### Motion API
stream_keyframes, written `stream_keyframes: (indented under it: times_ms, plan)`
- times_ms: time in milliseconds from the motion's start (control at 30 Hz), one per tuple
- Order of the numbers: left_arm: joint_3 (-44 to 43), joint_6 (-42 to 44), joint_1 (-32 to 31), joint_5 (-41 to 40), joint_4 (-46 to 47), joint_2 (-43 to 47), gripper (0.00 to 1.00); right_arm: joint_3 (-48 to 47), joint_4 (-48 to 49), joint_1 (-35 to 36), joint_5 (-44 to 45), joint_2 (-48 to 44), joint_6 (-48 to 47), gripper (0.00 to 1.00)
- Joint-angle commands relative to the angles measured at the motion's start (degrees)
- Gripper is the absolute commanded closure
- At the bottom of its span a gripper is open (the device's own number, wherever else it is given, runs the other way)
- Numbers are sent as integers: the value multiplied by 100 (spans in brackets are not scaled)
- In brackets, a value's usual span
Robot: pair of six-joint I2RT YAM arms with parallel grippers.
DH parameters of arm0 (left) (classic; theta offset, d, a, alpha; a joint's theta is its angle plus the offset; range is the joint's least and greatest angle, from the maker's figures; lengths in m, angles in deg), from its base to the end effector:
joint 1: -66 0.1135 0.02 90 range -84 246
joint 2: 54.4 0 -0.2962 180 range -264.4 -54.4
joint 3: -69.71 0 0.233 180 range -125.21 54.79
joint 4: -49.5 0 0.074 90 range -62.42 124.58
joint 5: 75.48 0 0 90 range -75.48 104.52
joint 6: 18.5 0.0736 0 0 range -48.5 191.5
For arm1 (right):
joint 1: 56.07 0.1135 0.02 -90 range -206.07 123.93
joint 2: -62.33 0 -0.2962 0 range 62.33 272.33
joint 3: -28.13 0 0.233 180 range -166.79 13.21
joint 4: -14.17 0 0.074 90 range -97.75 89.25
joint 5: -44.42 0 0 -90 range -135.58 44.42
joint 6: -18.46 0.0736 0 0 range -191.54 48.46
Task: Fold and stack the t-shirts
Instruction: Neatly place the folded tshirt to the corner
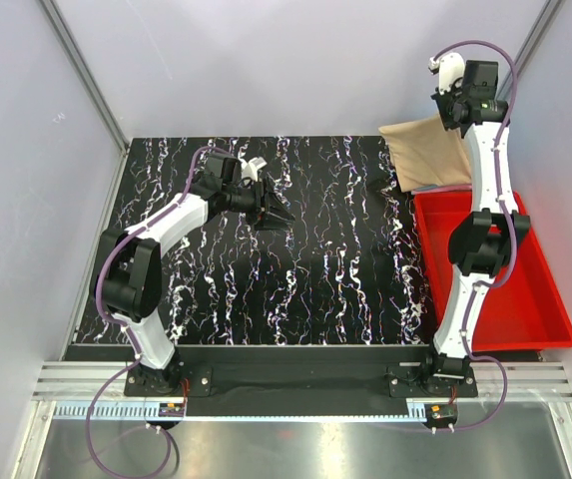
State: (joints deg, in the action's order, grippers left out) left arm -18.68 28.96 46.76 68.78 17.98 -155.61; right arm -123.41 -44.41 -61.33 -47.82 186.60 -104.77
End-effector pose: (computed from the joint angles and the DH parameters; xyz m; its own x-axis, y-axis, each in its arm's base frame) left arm 0.3471 -0.1844 0.2706 -0.9869 -0.0738 -0.1434 0.0995 0.4211 -0.9015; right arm 0.5180 -0.0448 0.3884 -0.4648 -0.5071 -0.7258 -0.2348 0.8610 -0.4512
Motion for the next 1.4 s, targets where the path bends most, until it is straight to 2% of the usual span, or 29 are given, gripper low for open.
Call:
stream_keyframes:
  times_ms: [0, 200, 367, 800, 1033, 1200, 1367]
  plan:
    - [-53, -70, 17, 234, 192, 101, 52, 203, 279, -2, -92, -596, 203, 100]
    - [-27, -96, 17, 234, 219, 101, 52, 899, 446, -2, -163, -1290, 379, 100]
    - [-18, -87, 17, 208, 227, 145, 53, 1093, 455, -2, -92, -1607, 449, 100]
    - [0, -96, 8, 208, 219, 128, 53, 1129, 314, -54, 171, -1599, 485, 100]
    - [-18, -52, 8, 208, 192, 57, 53, 1032, 849, -335, 102, -845, 449, 100]
    - [-27, -61, 8, 234, 184, -39, 53, -161, 842, -581, -101, 131, 449, 100]
    - [-9, -26, 8, 225, 157, -118, 53, -1313, 1087, -740, 171, 1301, 283, 100]
